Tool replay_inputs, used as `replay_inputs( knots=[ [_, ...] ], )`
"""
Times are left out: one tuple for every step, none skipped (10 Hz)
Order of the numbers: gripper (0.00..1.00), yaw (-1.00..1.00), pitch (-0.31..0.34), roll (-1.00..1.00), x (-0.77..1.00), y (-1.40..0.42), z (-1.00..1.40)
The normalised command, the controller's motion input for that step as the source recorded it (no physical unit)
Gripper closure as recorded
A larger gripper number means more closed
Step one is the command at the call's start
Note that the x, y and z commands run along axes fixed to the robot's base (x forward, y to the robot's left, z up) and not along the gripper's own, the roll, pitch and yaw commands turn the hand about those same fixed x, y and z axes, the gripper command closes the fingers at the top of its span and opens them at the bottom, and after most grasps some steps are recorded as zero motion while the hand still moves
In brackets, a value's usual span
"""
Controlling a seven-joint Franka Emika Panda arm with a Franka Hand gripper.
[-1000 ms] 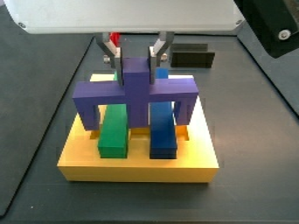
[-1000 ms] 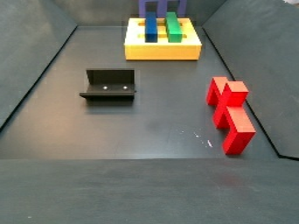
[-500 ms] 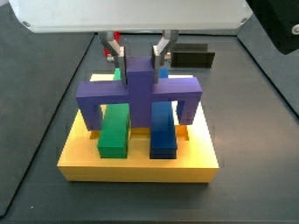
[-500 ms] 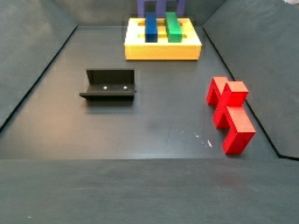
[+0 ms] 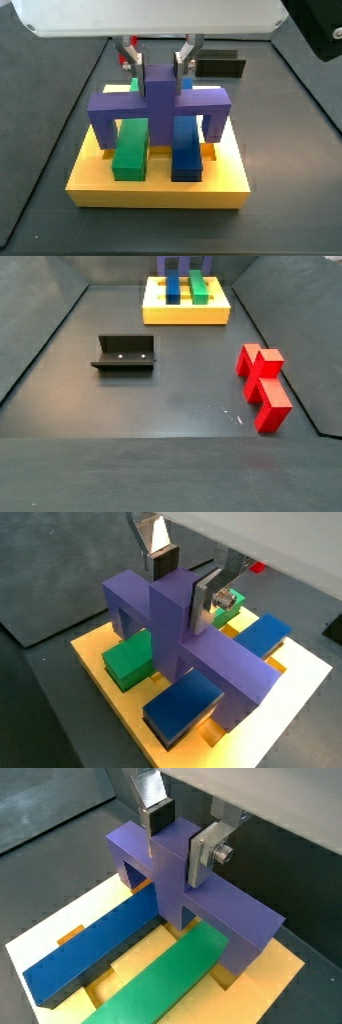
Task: Pick up the purple object. Move up. Place the purple object on the fixture. Regrasp the purple object. Move to above the board. Insert the purple object.
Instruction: Insert the purple object.
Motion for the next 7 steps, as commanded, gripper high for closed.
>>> replay_inputs(
  knots=[
    [1.00, 0.00, 0.113, 0.00, 0.00, -0.02, 0.19],
    [1.00, 0.00, 0.054, 0.00, 0.04, 0.00, 0.00],
    [1.00, 0.00, 0.004, 0.00, 0.00, 0.00, 0.00],
    [1.00, 0.00, 0.017, 0.00, 0.00, -0.04, 0.02],
    [1.00, 0.00, 0.014, 0.00, 0.00, -0.01, 0.00],
    [1.00, -0.05, 0.090, 0.02, 0.00, -0.02, 0.15],
    [1.00, 0.00, 0.010, -0.02, -0.09, -0.04, 0.51]
  ],
)
